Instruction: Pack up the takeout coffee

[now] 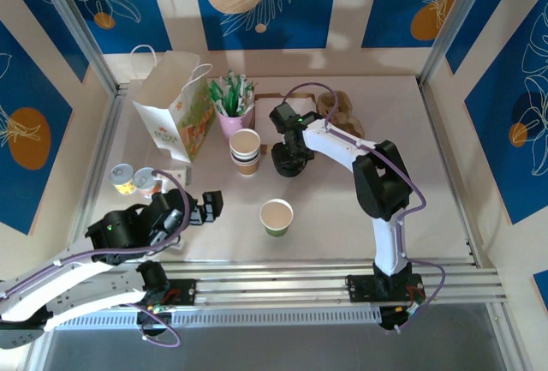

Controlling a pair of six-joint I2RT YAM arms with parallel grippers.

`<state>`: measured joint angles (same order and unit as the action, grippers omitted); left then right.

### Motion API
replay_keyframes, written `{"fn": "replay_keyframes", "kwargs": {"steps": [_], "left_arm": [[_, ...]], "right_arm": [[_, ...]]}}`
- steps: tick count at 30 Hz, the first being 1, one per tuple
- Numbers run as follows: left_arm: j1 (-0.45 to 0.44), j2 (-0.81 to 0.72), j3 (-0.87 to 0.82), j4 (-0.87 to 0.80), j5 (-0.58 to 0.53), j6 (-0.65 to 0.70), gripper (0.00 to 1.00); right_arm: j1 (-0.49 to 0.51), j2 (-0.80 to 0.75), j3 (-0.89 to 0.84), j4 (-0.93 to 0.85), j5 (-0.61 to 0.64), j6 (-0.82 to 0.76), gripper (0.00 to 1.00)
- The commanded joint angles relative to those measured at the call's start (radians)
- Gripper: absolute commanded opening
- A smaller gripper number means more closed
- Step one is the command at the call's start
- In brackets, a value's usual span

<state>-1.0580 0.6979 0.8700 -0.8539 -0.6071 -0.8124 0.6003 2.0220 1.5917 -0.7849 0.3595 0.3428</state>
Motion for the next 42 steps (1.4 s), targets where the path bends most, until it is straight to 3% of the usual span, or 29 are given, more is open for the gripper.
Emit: {"fn": "replay_keyframes", "kwargs": {"steps": [1, 24, 35, 42], "left_arm": [[-0.003, 0.005, -0.011, -0.004, -0.007, 0.007, 1.0], [-0.002, 0.073, -0.016, 0.055, 0.054, 0.016, 1.0], [-0.002, 0.075, 0.035, -0.02, -0.064, 0.109, 1.0], [0.005, 0.058, 0.064, -0.082, -0.157, 0.191, 1.0]], "right_arm": [[0.003, 0.005, 0.036, -0.034, 0.023, -0.007, 0.69], [-0.007, -0.206, -0.045, -0.066, -0.091, 0.01, 0.68], [0.021, -0.372, -0.084, -0.157, -0.12, -0.005, 0.68], [0.109, -0.487, -0.116, -0.235, -0.115, -0.006, 0.68]]}}
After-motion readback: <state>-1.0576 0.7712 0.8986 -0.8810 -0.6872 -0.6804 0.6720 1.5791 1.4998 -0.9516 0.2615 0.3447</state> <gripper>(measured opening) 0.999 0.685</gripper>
